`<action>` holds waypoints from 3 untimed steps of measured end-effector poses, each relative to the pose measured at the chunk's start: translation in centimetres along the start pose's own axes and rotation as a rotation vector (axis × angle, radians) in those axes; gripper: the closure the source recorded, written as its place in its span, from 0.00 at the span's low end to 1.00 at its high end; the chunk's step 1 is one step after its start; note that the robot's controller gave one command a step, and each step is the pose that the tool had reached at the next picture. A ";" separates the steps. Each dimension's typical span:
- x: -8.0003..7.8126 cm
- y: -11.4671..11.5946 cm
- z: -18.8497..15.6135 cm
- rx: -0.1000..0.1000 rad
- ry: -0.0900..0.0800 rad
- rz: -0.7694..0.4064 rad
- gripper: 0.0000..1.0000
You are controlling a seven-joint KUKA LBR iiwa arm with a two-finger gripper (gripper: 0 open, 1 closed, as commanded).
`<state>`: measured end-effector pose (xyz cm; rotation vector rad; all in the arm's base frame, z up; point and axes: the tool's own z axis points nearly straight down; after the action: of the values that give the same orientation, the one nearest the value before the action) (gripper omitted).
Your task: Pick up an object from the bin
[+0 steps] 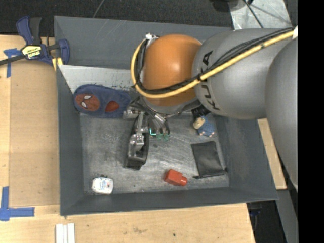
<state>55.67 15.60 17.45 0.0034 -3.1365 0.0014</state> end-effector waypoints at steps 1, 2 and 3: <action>-2.0 -1.5 3.8 -0.002 -0.028 -0.367 0.00; -2.6 -4.1 3.6 0.003 -0.012 -0.969 0.00; -5.4 -3.4 3.2 0.004 -0.010 -1.568 0.00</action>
Offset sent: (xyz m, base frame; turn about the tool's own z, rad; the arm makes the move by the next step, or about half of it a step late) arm 0.0290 -0.0352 -0.1045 -0.6819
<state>61.06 12.26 14.24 2.2239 -2.2260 0.0009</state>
